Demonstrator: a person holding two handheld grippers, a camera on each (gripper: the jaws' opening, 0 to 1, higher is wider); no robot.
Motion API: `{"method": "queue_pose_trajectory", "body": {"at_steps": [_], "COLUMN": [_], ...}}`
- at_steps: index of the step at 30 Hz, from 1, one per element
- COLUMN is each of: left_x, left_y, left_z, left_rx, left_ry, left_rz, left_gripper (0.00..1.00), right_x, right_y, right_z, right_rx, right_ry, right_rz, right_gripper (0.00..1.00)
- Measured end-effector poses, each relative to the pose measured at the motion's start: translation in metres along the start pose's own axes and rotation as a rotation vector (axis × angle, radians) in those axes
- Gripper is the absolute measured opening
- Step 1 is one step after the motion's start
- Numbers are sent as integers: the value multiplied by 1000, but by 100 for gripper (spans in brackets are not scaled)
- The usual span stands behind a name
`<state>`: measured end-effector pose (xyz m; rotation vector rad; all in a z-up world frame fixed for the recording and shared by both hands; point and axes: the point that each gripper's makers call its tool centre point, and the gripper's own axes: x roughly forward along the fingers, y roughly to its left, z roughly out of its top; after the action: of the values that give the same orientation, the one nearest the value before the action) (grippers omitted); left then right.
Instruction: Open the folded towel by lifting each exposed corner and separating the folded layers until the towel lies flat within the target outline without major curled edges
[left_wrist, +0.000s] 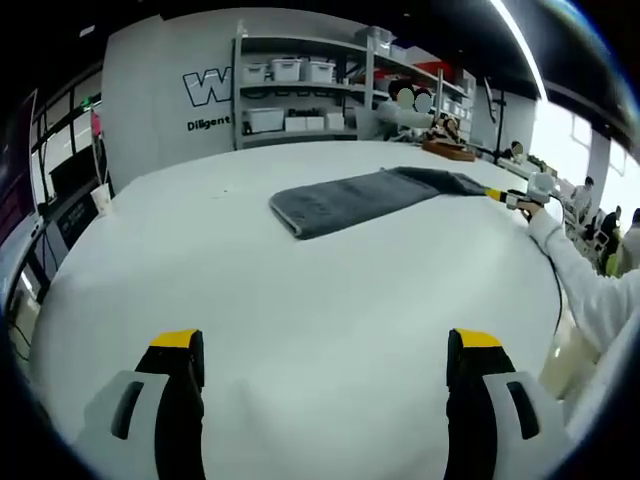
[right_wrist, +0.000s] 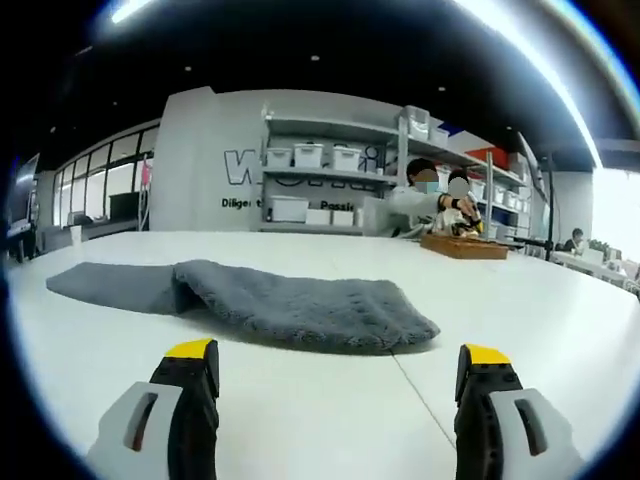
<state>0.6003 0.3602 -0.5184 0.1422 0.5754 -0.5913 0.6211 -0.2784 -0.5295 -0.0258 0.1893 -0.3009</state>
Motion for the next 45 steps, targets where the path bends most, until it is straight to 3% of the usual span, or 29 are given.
{"method": "queue_pose_trajectory", "body": {"at_steps": [19,29,35,36,38,42,45], "left_x": [1,6,21,24,30,44,57], "left_y": [-1,-2,-20,-30,-38,-44,-34], "left_z": [-3,9,30,36,41,41,44], "left_rx": [-16,-28,18,38,99,111,95], "left_ry": [-4,-32,-61,-76,-77,-59,-60], "left_rz": [-22,-51,-181,-232,-273,-365,-384], "left_gripper": [99,99,97,97,97,97,97], "right_x": [-6,-3,-4,-3,-2,-1,-2], "right_y": [24,24,28,29,32,36,37], "right_z": [3,3,7,7,7,7,7], "right_rx": [-2,-28,-41,-45,-50,-62,-63], "right_ry": [-9,-1,-16,-16,-13,-11,-11], "right_rz": [68,74,90,95,106,117,119], "right_gripper": [99,99,99,99,99,99,99]}}
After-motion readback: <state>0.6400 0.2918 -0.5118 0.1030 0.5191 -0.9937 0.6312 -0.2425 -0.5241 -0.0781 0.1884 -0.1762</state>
